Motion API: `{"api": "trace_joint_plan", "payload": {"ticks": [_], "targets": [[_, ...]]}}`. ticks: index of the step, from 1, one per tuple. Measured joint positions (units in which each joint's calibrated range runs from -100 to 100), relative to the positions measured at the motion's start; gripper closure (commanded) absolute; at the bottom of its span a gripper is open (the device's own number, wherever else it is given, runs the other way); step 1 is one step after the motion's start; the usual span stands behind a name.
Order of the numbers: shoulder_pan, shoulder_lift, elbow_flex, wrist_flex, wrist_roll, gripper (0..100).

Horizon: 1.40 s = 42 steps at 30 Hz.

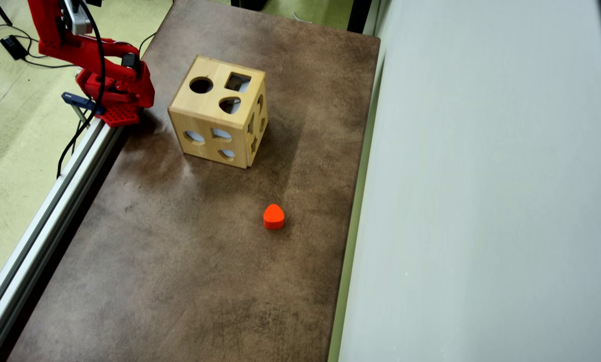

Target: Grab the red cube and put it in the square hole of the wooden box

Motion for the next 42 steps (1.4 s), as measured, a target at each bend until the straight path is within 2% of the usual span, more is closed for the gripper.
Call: {"api": "trace_joint_plan", "payload": {"ticks": [3,9,12,19,21,42], "targets": [[0.0,-8.14,-0.09,0.0,0.68,59],[1.01,-17.8,-0.09,0.0,6.01,59],[6.47,-20.85,-0.09,0.0,7.47,59],[25.8,-27.71,-0.81,0.0,7.81,59],[27.67,-28.56,-0.54,0.0,7.86,59],[28.82,-30.34,19.5,0.0,8.4,59]]}}
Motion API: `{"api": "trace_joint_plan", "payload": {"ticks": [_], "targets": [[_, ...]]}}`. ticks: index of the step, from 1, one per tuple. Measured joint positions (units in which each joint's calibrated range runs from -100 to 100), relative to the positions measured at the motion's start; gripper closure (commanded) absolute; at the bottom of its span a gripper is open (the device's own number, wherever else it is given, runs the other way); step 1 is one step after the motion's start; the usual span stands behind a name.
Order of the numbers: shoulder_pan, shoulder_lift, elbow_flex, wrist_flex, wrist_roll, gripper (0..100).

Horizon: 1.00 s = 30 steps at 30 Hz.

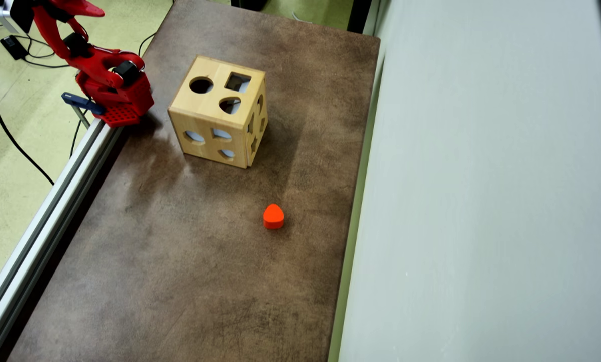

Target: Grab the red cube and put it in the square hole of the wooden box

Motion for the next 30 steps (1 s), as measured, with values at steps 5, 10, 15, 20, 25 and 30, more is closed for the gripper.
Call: {"api": "trace_joint_plan", "payload": {"ticks": [5,10,15,20,25,30], "targets": [[-0.07,0.0,3.07,0.0,1.95,59],[-0.07,0.0,4.7,0.0,2.34,62],[-0.07,0.0,5.78,0.0,2.34,76],[-0.07,0.0,5.78,0.0,2.34,96],[-0.07,0.0,5.78,0.0,2.34,98],[-0.07,0.0,7.31,0.0,2.34,98]]}}
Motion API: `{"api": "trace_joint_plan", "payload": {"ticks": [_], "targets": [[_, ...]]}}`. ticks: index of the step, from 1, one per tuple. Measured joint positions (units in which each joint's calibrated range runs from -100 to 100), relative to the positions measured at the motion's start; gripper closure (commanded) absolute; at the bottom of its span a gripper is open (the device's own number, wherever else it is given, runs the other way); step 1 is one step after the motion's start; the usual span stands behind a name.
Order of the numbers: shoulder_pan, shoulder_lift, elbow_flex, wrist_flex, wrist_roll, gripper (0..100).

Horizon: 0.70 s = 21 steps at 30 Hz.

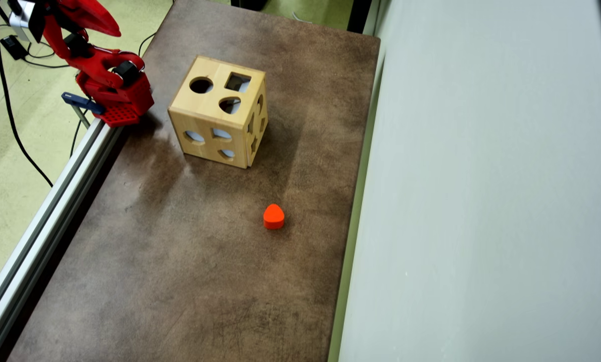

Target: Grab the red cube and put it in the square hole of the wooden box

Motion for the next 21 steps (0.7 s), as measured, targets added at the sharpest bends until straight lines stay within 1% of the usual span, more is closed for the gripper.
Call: {"api": "trace_joint_plan", "payload": {"ticks": [4,11,21], "targets": [[-1.08,0.0,1.99,0.0,0.0,98],[-9.41,0.0,2.17,0.0,0.0,98],[-9.99,0.0,2.17,0.0,0.0,98]]}}
